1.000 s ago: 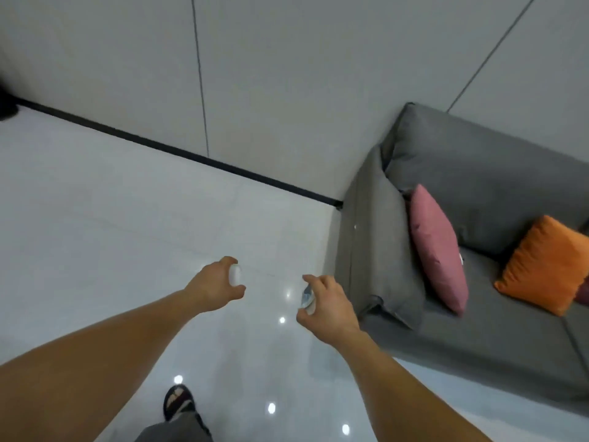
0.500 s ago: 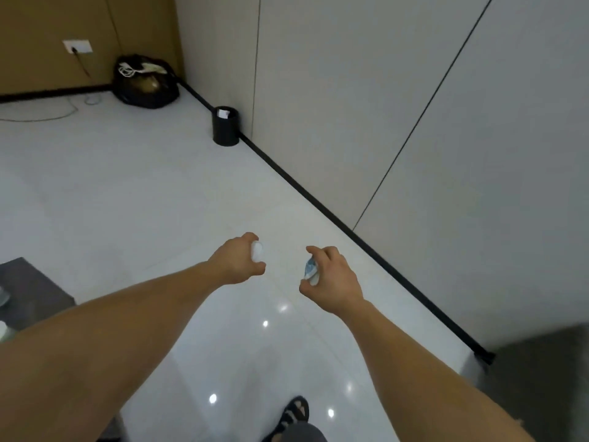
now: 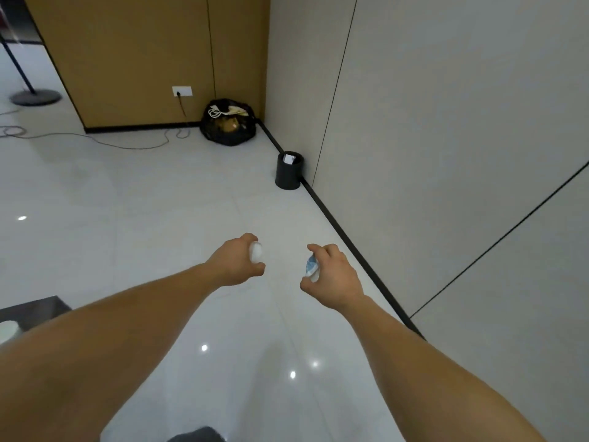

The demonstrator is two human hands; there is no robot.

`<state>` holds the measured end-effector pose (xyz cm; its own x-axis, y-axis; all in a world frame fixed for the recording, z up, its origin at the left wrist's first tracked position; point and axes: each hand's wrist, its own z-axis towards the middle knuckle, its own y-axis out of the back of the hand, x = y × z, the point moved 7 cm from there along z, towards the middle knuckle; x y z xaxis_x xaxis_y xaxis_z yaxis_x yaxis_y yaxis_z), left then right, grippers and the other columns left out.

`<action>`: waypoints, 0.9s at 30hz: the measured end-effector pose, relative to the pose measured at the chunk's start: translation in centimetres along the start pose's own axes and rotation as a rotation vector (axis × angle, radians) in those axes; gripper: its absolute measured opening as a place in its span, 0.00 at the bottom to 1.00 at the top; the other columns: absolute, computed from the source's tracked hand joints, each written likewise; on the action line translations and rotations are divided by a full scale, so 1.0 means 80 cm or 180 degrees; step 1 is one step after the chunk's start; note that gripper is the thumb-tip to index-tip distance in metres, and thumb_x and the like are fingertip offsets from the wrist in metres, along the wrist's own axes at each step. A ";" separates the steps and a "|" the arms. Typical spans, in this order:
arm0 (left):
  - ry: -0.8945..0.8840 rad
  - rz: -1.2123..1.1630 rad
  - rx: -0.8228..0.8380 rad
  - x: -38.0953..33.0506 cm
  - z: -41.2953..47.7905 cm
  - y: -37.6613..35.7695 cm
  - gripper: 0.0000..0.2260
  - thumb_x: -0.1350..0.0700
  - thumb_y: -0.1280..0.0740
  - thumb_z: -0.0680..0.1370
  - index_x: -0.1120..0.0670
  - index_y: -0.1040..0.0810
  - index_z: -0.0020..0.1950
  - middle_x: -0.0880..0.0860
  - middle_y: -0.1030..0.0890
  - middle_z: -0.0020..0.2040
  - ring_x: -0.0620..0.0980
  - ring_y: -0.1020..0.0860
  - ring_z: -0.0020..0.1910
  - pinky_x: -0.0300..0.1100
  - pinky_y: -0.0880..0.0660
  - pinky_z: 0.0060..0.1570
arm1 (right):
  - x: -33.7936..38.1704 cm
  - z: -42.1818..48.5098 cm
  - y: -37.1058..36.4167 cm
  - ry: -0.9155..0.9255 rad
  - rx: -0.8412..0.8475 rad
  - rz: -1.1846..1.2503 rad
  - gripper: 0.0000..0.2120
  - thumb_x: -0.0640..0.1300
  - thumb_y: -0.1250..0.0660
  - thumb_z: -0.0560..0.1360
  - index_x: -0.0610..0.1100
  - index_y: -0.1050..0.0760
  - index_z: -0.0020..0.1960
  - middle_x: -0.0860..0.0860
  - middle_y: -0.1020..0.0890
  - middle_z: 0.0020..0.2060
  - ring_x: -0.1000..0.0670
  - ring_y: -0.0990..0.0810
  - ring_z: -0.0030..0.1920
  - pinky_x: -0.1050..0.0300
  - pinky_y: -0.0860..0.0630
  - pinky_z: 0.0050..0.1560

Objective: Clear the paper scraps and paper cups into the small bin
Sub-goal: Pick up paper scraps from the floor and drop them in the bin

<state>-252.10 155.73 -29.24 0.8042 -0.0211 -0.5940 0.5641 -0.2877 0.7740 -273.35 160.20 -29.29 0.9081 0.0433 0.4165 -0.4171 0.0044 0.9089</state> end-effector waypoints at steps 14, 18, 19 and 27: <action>0.0275 -0.0351 -0.0194 0.073 0.326 0.135 0.28 0.51 0.29 0.71 0.50 0.34 0.69 0.50 0.27 0.52 0.52 0.22 0.48 0.45 0.21 0.41 | 0.040 0.372 -0.038 0.0123 0.0229 -0.0080 0.34 0.53 0.33 0.70 0.54 0.39 0.74 0.53 0.32 0.64 0.50 0.29 0.62 0.53 0.25 0.57; 0.0248 -0.0306 -0.0201 0.075 0.419 0.184 0.29 0.51 0.29 0.72 0.52 0.35 0.70 0.52 0.26 0.54 0.54 0.22 0.49 0.47 0.21 0.45 | 0.050 0.469 -0.031 0.0015 0.0084 0.0069 0.34 0.53 0.32 0.70 0.53 0.38 0.74 0.53 0.32 0.65 0.50 0.30 0.63 0.55 0.26 0.57; 0.0243 -0.0293 -0.0210 0.074 0.443 0.195 0.29 0.51 0.29 0.72 0.52 0.35 0.70 0.53 0.25 0.55 0.54 0.22 0.49 0.47 0.21 0.45 | 0.051 0.493 -0.029 0.0012 0.0069 0.0073 0.34 0.53 0.32 0.70 0.54 0.38 0.74 0.53 0.32 0.65 0.50 0.30 0.63 0.55 0.27 0.57; 0.0102 -0.0098 -0.0066 0.047 0.640 0.221 0.30 0.51 0.28 0.73 0.51 0.36 0.71 0.53 0.27 0.57 0.54 0.23 0.50 0.44 0.24 0.41 | 0.001 0.679 -0.024 -0.0154 0.0026 0.0077 0.34 0.53 0.32 0.70 0.54 0.38 0.74 0.53 0.32 0.64 0.49 0.30 0.63 0.54 0.26 0.56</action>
<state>-248.72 101.59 -29.01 0.7919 0.0181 -0.6104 0.5921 -0.2678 0.7601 -270.41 105.90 -29.78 0.8986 -0.0051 0.4388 -0.4388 -0.0043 0.8986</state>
